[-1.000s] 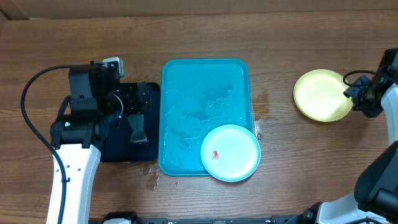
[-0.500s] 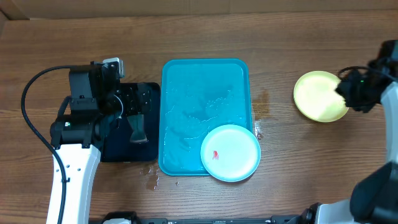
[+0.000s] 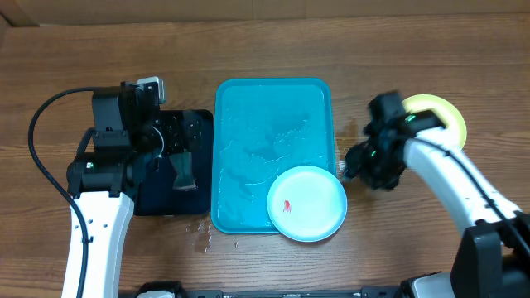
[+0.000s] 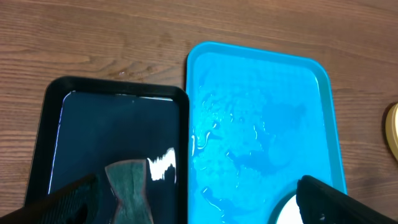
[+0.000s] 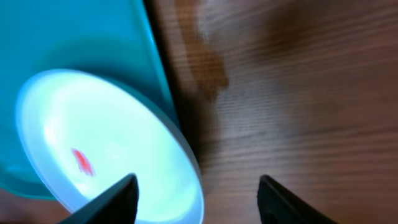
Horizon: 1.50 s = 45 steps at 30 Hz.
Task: Clean dirty plates on tray and stack at the side
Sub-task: 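Release the plate and move the right gripper back toward the tray, then drag the white plate to the tray center and grip its rim with right gripper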
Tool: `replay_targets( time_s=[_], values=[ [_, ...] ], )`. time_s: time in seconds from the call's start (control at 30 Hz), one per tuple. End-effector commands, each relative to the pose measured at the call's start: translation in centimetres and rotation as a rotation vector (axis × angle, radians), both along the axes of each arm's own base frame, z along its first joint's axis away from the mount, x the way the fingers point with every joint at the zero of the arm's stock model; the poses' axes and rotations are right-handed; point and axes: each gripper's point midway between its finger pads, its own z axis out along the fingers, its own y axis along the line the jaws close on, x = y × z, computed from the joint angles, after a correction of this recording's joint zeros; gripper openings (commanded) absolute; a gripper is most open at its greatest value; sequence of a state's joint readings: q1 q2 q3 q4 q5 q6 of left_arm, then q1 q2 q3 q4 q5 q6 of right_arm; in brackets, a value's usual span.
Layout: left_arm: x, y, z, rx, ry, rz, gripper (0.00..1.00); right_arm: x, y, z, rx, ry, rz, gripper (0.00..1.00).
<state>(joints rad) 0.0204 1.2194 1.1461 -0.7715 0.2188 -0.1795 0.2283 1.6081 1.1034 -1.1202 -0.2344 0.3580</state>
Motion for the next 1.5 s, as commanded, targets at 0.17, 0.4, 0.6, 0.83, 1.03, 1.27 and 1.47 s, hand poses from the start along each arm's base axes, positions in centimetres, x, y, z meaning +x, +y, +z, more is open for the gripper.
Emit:
replay_targets(
  time_s=[0.17,0.4,0.6,0.83,1.03,1.27,1.47],
  values=[
    [0.2,-0.2,0.8,0.001,-0.023,-0.024,1.0,-3.8,2.0,-3.3,0.011,0.067,0.057,0.87],
    [0.1,-0.1,0.8,0.001,-0.021,-0.024,1.0,-3.6,2.1,-3.3,0.014,0.058,0.058,0.57],
    [0.0,-0.1,0.7,0.001,-0.015,-0.024,1.0,-3.6,2.4,-3.3,0.016,0.052,0.068,0.34],
    [0.0,-0.1,0.7,0.001,-0.013,-0.024,1.0,-4.1,2.9,-4.2,0.03,0.045,0.088,0.26],
    [0.0,-0.1,0.7,0.001,-0.014,-0.024,1.0,-4.0,3.0,-4.4,0.036,0.038,0.087,0.04],
    [0.0,-0.1,0.7,0.001,-0.013,-0.024,1.0,-1.0,5.3,-1.5,0.136,-0.043,0.085,0.04],
    [-0.2,-0.2,0.6,0.0,-0.006,-0.024,1.0,4.7,7.5,2.5,0.213,-0.227,0.01,0.04]
  ],
)
